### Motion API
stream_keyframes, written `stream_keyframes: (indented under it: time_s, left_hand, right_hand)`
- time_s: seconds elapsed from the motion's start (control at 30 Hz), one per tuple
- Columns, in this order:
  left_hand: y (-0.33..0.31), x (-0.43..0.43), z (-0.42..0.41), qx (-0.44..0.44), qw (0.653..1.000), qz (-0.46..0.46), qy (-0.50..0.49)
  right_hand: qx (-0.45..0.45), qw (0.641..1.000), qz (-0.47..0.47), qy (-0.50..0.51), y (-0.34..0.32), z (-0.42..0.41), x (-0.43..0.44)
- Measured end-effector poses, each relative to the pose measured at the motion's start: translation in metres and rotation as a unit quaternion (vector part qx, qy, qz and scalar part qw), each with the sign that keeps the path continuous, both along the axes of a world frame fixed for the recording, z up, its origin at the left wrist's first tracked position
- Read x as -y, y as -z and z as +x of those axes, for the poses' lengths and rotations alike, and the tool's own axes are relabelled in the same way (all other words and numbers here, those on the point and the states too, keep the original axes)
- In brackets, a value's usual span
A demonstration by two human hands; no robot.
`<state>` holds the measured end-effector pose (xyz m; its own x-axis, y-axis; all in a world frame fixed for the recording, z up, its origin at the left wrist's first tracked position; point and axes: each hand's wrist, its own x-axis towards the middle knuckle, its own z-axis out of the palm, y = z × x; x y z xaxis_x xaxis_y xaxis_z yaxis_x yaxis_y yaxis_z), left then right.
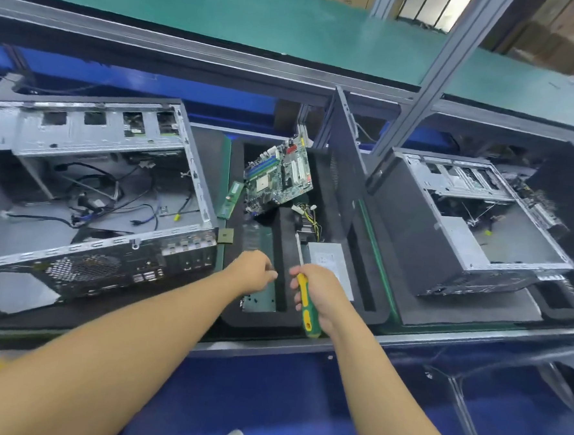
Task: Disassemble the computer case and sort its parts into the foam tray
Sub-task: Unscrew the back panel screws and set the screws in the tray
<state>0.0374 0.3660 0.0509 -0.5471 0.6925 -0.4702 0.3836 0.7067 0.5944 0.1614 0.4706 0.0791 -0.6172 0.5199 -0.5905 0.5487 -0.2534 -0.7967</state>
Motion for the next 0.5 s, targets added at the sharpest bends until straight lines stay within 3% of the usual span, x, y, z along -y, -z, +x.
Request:
stream_keyframes:
  time_s: [0.1, 0.3, 0.4, 0.5]
  left_hand:
    - [-0.004, -0.014, -0.009, -0.04, 0.998, -0.04, 0.016]
    - [-0.075, -0.013, -0.04, 0.115, 0.977, 0.165, -0.065]
    - [-0.107, 0.023, -0.075, 0.028, 0.981, 0.189, -0.047]
    - [-0.119, 0.08, -0.121, -0.048, 0.987, 0.138, -0.06]
  right_hand:
    - [0.004, 1.0, -0.004, -0.011, 0.004, -0.003, -0.021]
    - [-0.054, 0.999, -0.001, -0.007, -0.011, -0.045, -0.026]
    - [-0.1, 0.993, 0.001, -0.058, -0.026, -0.071, -0.008]
    - [-0.125, 0.982, 0.018, -0.143, -0.041, -0.099, 0.017]
